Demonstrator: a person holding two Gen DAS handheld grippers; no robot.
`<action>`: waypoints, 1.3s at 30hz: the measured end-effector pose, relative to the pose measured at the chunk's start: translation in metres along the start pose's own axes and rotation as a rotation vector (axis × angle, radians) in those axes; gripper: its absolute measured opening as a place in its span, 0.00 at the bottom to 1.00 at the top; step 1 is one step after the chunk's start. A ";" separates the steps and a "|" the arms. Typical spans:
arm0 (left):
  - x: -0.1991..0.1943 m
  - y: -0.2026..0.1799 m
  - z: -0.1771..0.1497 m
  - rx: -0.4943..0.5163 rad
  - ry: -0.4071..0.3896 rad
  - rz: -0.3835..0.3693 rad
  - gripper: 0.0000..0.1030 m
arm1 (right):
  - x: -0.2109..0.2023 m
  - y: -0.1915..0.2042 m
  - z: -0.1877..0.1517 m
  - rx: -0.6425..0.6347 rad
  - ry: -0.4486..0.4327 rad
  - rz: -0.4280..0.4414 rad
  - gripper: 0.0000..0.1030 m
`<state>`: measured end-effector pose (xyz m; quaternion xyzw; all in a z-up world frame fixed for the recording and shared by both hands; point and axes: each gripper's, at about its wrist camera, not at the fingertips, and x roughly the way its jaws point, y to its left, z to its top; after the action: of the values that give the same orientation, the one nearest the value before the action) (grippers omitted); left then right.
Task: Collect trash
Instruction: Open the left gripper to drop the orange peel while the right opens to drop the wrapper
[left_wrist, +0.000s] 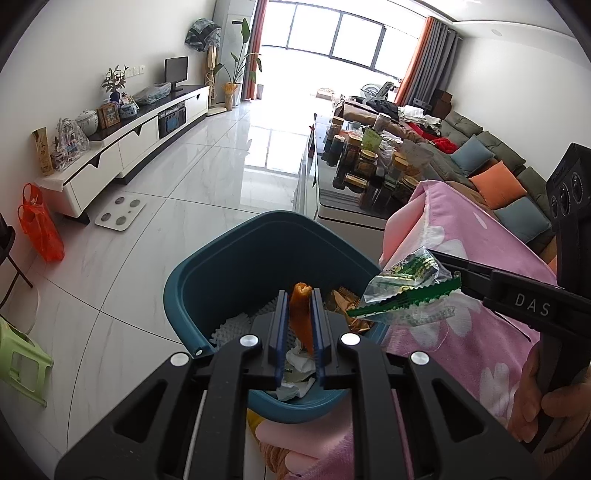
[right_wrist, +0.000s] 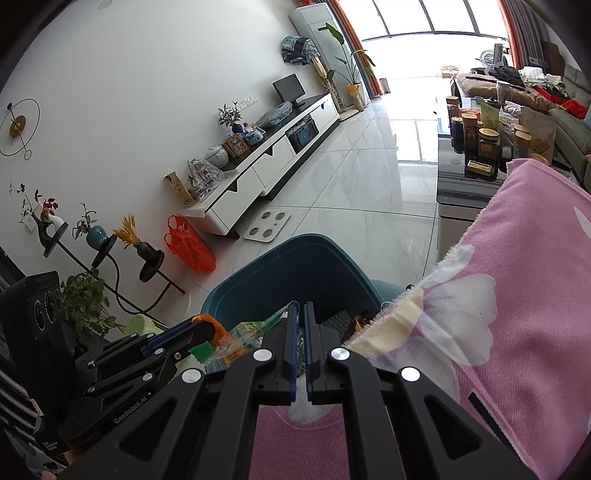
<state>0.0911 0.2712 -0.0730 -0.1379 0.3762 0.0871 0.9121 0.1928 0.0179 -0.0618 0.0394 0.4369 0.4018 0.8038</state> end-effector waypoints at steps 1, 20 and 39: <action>0.001 0.000 0.000 -0.001 0.002 0.001 0.12 | 0.001 0.001 0.000 -0.001 0.002 0.000 0.03; 0.018 0.003 0.004 -0.008 0.005 0.007 0.19 | 0.022 0.000 0.004 0.006 0.037 -0.024 0.11; -0.028 -0.012 -0.002 0.068 -0.109 -0.010 0.60 | -0.038 -0.010 -0.015 -0.011 -0.060 -0.027 0.32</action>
<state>0.0736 0.2573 -0.0521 -0.1037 0.3278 0.0774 0.9359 0.1768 -0.0184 -0.0496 0.0410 0.4107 0.3919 0.8222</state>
